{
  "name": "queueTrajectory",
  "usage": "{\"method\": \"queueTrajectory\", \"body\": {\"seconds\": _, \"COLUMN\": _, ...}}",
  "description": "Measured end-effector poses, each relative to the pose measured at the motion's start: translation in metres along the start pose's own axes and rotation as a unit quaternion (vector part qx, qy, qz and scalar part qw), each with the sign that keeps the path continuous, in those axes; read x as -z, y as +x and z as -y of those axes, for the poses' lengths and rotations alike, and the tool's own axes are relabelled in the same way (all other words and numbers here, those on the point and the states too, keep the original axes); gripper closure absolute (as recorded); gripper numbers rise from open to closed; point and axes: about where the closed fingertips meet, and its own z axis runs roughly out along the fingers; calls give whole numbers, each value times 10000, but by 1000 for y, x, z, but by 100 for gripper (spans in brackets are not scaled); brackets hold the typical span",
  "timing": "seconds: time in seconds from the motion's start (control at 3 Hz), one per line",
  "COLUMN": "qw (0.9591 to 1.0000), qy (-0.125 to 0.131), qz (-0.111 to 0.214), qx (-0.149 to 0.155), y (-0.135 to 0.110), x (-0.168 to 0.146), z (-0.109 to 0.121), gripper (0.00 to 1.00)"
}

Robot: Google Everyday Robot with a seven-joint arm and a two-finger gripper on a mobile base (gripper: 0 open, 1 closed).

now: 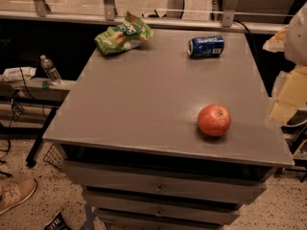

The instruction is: Move apple near pepsi can

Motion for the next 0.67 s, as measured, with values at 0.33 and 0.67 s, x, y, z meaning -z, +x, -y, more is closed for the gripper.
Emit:
{"method": "queueTrajectory", "body": {"seconds": 0.33, "qw": 10000, "qy": 1, "qz": 0, "qx": 0, "y": 0, "x": 0, "z": 0, "gripper": 0}}
{"method": "queueTrajectory", "body": {"seconds": 0.67, "qw": 9994, "qy": -62, "qz": 301, "qx": -156, "y": -1, "x": -16, "z": 1, "gripper": 0}}
